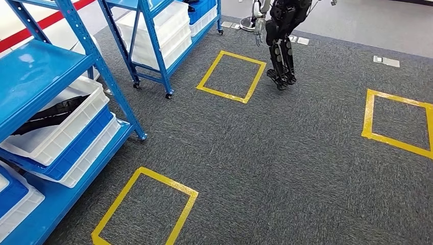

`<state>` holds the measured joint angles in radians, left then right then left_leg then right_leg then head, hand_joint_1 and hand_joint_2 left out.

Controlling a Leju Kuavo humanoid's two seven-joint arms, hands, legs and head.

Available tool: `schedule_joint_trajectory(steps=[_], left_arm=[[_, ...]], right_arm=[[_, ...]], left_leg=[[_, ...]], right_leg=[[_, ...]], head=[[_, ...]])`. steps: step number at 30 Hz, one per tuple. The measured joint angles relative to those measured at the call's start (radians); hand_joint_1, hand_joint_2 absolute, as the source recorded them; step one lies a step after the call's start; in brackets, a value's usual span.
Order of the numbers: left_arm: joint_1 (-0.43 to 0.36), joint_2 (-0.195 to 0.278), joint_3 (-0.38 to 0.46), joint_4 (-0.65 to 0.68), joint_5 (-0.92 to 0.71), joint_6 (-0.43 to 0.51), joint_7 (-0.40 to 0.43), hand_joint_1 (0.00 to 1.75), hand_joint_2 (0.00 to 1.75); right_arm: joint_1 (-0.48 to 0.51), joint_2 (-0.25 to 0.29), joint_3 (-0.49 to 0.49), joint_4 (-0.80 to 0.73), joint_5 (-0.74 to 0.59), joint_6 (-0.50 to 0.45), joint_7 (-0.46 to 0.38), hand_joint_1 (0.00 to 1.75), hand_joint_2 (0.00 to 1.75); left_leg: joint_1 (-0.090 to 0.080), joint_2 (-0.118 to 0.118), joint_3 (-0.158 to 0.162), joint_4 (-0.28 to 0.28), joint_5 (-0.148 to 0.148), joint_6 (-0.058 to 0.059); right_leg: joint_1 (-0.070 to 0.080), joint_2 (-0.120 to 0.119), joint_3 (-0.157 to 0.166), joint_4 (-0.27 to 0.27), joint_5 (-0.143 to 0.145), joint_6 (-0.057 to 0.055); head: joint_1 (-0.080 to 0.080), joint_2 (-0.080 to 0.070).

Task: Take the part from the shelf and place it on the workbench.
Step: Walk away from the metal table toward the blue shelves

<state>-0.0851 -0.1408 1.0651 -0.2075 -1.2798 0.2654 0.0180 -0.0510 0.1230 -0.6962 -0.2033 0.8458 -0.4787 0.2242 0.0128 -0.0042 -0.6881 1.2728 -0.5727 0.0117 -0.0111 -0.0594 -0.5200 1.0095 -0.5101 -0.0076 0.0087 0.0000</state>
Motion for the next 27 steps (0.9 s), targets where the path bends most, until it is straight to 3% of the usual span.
schedule_joint_trajectory(steps=[2, 3, 5, 7, 9, 11, 13, 14, 15, 17, 18, 20, 22, 24, 26, 27], left_arm=[[0.0, 0.0, 0.0, 0.0, 0.003, 0.003, 0.003, 0.0, 0.0], [-0.002, 0.0, 0.001, 0.0, 0.006, 0.005, 0.007, 0.0, 0.0], [-0.005, 0.001, 0.003, 0.0, 0.015, 0.009, 0.017, 0.0, 0.0], [-0.004, 0.001, 0.007, 0.0, 0.024, 0.01, 0.03, 0.0, 0.0], [-0.001, -0.002, 0.013, 0.0, 0.032, 0.012, 0.041, 0.0, 0.0], [-0.002, -0.004, 0.02, 0.0, 0.039, 0.014, 0.047, 0.0, 0.0], [-0.003, -0.006, 0.026, 0.0, 0.044, 0.016, 0.05, 0.0, 0.0], [-0.002, -0.008, 0.029, 0.0, 0.046, 0.016, 0.051, 0.0, 0.0], [-0.001, -0.01, 0.03, 0.0, 0.048, 0.016, 0.051, 0.0, 0.0], [0.0, -0.013, 0.031, 0.0, 0.051, 0.016, 0.049, 0.0, 0.0], [0.0, -0.014, 0.031, 0.0, 0.051, 0.016, 0.048, 0.0, 0.0], [0.0, -0.014, 0.031, 0.0, 0.051, 0.017, 0.046, 0.0, 0.0], [0.002, -0.013, 0.033, 0.0, 0.051, 0.017, 0.045, 0.0, 0.0], [0.003, -0.013, 0.036, 0.0, 0.051, 0.018, 0.043, 0.0, 0.0], [0.002, -0.013, 0.038, 0.0, 0.051, 0.017, 0.037, 0.0, 0.0], [0.001, -0.014, 0.038, 0.0, 0.051, 0.017, 0.034, 0.0, 0.0]], right_arm=[[-0.002, 0.0, 0.0, 0.0, 0.006, 0.003, -0.003, 0.0, 0.0], [-0.003, 0.0, 0.001, 0.0, 0.011, 0.005, -0.004, 0.0, 0.0], [-0.005, -0.001, 0.004, 0.0, 0.023, 0.01, -0.007, 0.0, 0.0], [-0.008, -0.002, 0.008, 0.0, 0.034, 0.012, -0.011, 0.0, 0.0], [-0.01, -0.004, 0.014, -0.001, 0.044, 0.013, -0.015, 0.0, 0.0], [-0.008, -0.008, 0.018, -0.001, 0.052, 0.013, -0.018, 0.0, 0.0], [-0.006, -0.012, 0.02, -0.001, 0.057, 0.013, -0.019, 0.0, 0.0], [-0.005, -0.015, 0.021, 0.0, 0.059, 0.013, -0.019, 0.0, 0.0], [-0.004, -0.017, 0.021, 0.0, 0.061, 0.013, -0.019, 0.0, 0.0], [-0.005, -0.021, 0.023, 0.0, 0.066, 0.013, -0.021, 0.0, 0.0], [-0.006, -0.022, 0.024, 0.0, 0.067, 0.013, -0.022, 0.0, 0.0], [-0.007, -0.021, 0.027, 0.0, 0.069, 0.013, -0.022, 0.0, 0.0], [-0.009, -0.022, 0.031, 0.0, 0.07, 0.013, -0.021, 0.0, 0.0], [-0.009, -0.022, 0.035, 0.0, 0.07, 0.013, -0.02, 0.0, 0.0], [-0.007, -0.022, 0.037, 0.0, 0.071, 0.013, -0.018, 0.0, 0.0], [-0.006, -0.022, 0.037, 0.0, 0.071, 0.013, -0.016, 0.0, 0.0]], left_leg=[[-0.007, 0.033, 0.07, -0.137, 0.068, 0.014], [-0.013, 0.053, 0.099, -0.197, 0.088, 0.021], [-0.024, 0.074, 0.12, -0.248, 0.094, 0.03], [-0.024, 0.052, 0.122, -0.259, 0.1, 0.037], [-0.016, 0.031, 0.129, -0.274, 0.112, 0.046], [-0.011, 0.01, 0.13, -0.28, 0.118, 0.049], [-0.01, -0.016, 0.129, -0.279, 0.119, 0.049], [-0.009, -0.029, 0.129, -0.279, 0.119, 0.049], [-0.008, -0.043, 0.131, -0.278, 0.119, 0.046], [-0.004, -0.067, 0.133, -0.275, 0.116, 0.036], [-0.004, -0.078, 0.133, -0.271, 0.113, 0.028], [-0.007, -0.092, 0.129, -0.266, 0.108, 0.015], [-0.002, -0.101, 0.125, -0.263, 0.108, 0.007], [0.003, -0.073, 0.109, -0.23, 0.087, 0.001], [0.003, -0.024, 0.058, -0.122, 0.027, -0.006], [0.004, -0.01, 0.023, -0.052, -0.005, -0.007]], right_leg=[[0.004, -0.017, 0.006, 0.0, -0.004, -0.002], [0.008, -0.025, 0.008, 0.0, -0.006, -0.001], [0.011, -0.043, 0.009, 0.0, -0.01, 0.005], [0.012, -0.055, 0.011, -0.001, -0.013, 0.013], [0.012, -0.016, -0.002, 0.036, -0.035, 0.016], [0.007, 0.037, -0.055, 0.148, -0.086, 0.012], [0.0, 0.05, -0.115, 0.265, -0.125, 0.015], [-0.003, 0.052, -0.127, 0.284, -0.124, 0.023], [-0.007, 0.054, -0.119, 0.258, -0.105, 0.036], [-0.021, 0.075, -0.063, 0.125, -0.043, 0.063], [-0.025, 0.089, -0.038, 0.063, -0.018, 0.068], [-0.026, 0.104, -0.017, 0.013, 0.001, 0.055], [-0.023, 0.088, -0.012, 0.013, 0.004, 0.034], [-0.022, 0.072, -0.011, 0.012, 0.006, 0.022], [-0.016, 0.053, -0.011, 0.011, 0.005, 0.012], [-0.012, 0.042, -0.012, 0.011, 0.003, 0.009]], head=[[0.0, 0.0], [0.0, 0.0], [0.001, 0.0], [0.0, 0.0], [0.002, 0.0], [0.005, 0.0], [0.009, 0.0], [0.01, 0.0], [0.011, 0.0], [0.013, 0.0], [0.015, 0.0], [0.014, 0.0], [0.009, 0.0], [0.005, 0.0], [-0.002, 0.0], [-0.004, 0.0]])
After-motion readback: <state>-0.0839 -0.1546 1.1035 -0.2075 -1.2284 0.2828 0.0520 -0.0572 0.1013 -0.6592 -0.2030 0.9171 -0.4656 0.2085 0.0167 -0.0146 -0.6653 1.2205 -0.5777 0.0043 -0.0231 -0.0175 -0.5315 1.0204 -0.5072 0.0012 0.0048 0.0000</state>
